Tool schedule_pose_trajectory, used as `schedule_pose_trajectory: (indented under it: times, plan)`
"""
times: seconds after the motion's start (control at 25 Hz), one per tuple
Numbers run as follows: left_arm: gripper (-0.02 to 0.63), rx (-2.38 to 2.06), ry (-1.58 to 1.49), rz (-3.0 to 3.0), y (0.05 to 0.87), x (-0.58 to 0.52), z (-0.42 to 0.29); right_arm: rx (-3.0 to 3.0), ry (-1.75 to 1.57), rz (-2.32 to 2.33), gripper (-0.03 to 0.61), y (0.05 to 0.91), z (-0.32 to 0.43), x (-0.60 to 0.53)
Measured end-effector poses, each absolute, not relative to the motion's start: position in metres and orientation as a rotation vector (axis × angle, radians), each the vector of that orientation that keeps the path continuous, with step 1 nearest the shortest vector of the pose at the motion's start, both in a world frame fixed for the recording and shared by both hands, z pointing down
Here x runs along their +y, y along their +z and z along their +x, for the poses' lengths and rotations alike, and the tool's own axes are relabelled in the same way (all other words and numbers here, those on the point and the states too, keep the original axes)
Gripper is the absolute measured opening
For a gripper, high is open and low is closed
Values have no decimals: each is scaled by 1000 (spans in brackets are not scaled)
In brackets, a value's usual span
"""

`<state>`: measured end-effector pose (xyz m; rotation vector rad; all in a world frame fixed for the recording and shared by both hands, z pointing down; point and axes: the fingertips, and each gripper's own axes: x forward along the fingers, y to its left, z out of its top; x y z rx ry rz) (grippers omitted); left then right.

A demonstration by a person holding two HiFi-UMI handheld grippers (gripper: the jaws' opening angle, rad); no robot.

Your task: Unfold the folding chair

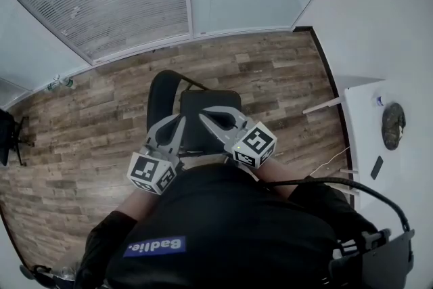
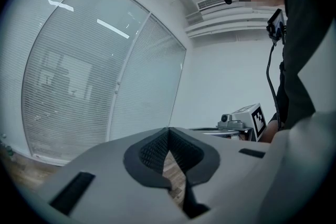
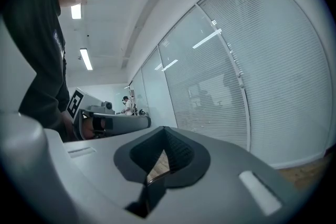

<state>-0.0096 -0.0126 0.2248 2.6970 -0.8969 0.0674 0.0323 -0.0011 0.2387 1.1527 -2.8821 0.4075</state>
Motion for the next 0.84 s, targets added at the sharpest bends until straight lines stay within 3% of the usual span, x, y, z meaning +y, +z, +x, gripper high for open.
schedule_pose_trajectory:
  times: [0.84]
  plan:
    - [6,-891,68,2677,230,-10,-5,-2873,476,1181,0,249,42,4]
